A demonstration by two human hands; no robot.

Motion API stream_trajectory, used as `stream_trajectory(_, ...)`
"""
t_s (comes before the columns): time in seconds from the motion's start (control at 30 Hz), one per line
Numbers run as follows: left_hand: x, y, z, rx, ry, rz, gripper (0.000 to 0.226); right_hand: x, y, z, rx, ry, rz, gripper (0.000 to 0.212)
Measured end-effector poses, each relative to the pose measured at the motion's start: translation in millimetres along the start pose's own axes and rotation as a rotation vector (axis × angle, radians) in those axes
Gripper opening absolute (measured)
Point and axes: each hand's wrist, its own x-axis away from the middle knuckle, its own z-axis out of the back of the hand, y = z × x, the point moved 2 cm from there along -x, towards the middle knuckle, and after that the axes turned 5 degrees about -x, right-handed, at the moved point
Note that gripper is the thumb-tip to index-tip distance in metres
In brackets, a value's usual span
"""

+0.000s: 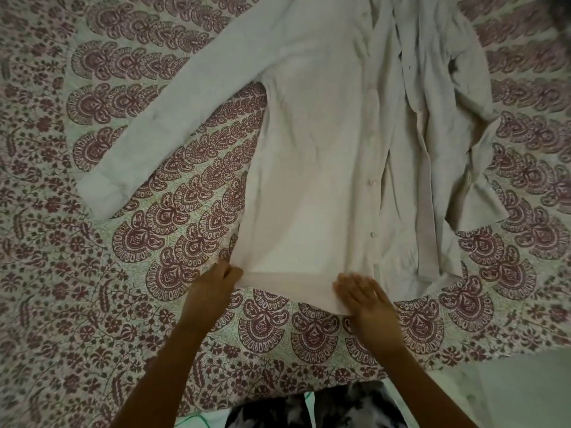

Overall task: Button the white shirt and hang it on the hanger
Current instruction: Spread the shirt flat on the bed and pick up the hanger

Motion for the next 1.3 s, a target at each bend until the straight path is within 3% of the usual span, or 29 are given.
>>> stream_trajectory(0.1, -7, -1, -13, 0.053, -0.016, 0.068, 0.037, 12, 1, -15, 0.064, -0.127, -0.078, 0.083)
stream_trajectory(0.2, -8, -2, -21, 0.109, -0.016, 0.111, 0.038, 12, 7, -15, 0.108, -0.1, -0.087, 0.066)
stream_trajectory(0.37, 2, -8, -32, 0.119, -0.089, 0.112, 0.049, -7, 20, -6, 0.047, -0.015, -0.031, 0.061)
stream_trajectory(0.47, 7, -12, -26, 0.129, -0.042, 0.074, 0.047, -18, 24, 1, 0.029, 0.047, 0.04, 0.042)
stream_trajectory(0.57, 11, -13, -22, 0.145, -0.015, 0.045, 0.047, -28, 26, 8, 0.045, -0.002, 0.047, 0.053)
stream_trajectory(0.77, 12, -12, -18, 0.15, -0.018, 0.029, 0.041, -26, 22, 15, 0.022, 0.043, 0.03, 0.042)
stream_trajectory(0.9, 10, -18, -22, 0.177, -0.03, 0.052, 0.039, -18, 25, 9, 0.018, -0.109, -0.002, 0.063)
stream_trajectory(1.03, 8, -20, -12, 0.089, 0.002, -0.017, 0.026, 1, 29, 7, 0.054, -0.167, 0.025, 0.057)
stream_trajectory(1.13, -7, -6, -2, 0.084, 0.014, 0.021, 0.024, -3, 29, 15, -0.065, -0.025, -0.002, 0.041)
stream_trajectory(1.3, -57, 37, 9, 0.183, 0.106, 0.033, 0.029, -41, 40, 40, -0.154, 0.296, -0.214, 0.029)
